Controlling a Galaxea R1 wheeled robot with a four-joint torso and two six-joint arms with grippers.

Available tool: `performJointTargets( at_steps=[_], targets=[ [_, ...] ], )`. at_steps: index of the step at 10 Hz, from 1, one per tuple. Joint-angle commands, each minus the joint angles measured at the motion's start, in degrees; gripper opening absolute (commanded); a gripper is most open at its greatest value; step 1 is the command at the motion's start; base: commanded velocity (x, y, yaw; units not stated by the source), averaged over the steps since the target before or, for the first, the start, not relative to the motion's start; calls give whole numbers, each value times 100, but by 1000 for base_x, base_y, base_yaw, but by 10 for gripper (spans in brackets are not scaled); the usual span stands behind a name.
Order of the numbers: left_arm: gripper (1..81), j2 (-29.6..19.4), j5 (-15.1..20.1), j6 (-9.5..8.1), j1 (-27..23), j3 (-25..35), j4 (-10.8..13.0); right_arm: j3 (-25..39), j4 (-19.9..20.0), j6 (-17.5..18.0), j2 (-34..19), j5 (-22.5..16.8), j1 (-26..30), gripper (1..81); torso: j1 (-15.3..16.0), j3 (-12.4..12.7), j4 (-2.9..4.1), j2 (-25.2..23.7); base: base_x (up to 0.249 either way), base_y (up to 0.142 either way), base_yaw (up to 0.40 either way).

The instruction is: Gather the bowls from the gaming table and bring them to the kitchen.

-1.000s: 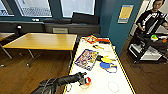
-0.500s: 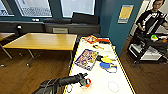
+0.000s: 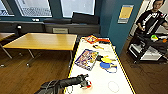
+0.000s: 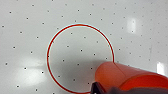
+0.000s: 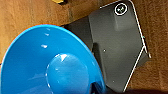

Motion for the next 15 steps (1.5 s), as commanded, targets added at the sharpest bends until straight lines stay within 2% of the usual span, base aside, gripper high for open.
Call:
performJointTargets(
  at_steps=[1, 3, 5, 6, 7, 9, 11, 14, 15],
  targets=[
    [10, 89, 312, 7, -879, 150, 99, 127, -73, -15, -66, -424, 180, 10, 0, 0, 0, 0, 0, 0, 0],
    [10, 36, 321, 16, -897, 387, 187, 109, -73, -15, -66, -424, 180, 10, 0, 0, 0, 0, 0, 0, 0],
    [10, -305, 427, 7, -1116, 1343, 336, 109, -73, -15, -75, -424, 179, 10, 0, 0, 0, 0, 0, 0, 0],
    [10, -579, 418, 7, -1248, 1864, 336, 109, -73, -15, -84, -433, 171, 10, 0, 0, 0, 0, 0, 0, 0],
    [10, -1050, 383, 7, -1362, 2623, 345, 109, -81, -15, -92, -433, 162, 10, 0, 0, 0, 0, 0, 0, 0],
    [10, -1814, 366, 16, -1512, 3695, 370, 109, -90, -15, -92, -433, 154, 10, 0, 0, 0, 0, 0, 0, 0],
    [10, -2716, 331, 33, -1512, 4879, 573, 109, -90, -24, -92, -459, 153, 10, 0, 0, 0, 0, 0, 0, 0],
    [10, -4020, 129, 374, -1486, 6211, 574, 74, -99, -24, -101, -459, 153, 10, 0, 0, 0, 0, 0, 0, 0],
    [10, -4460, -116, 638, -1363, 6520, 521, 83, -99, -24, -136, -459, 127, 10, 0, 0, 0, 0, 0, 0, 0]
  ],
)
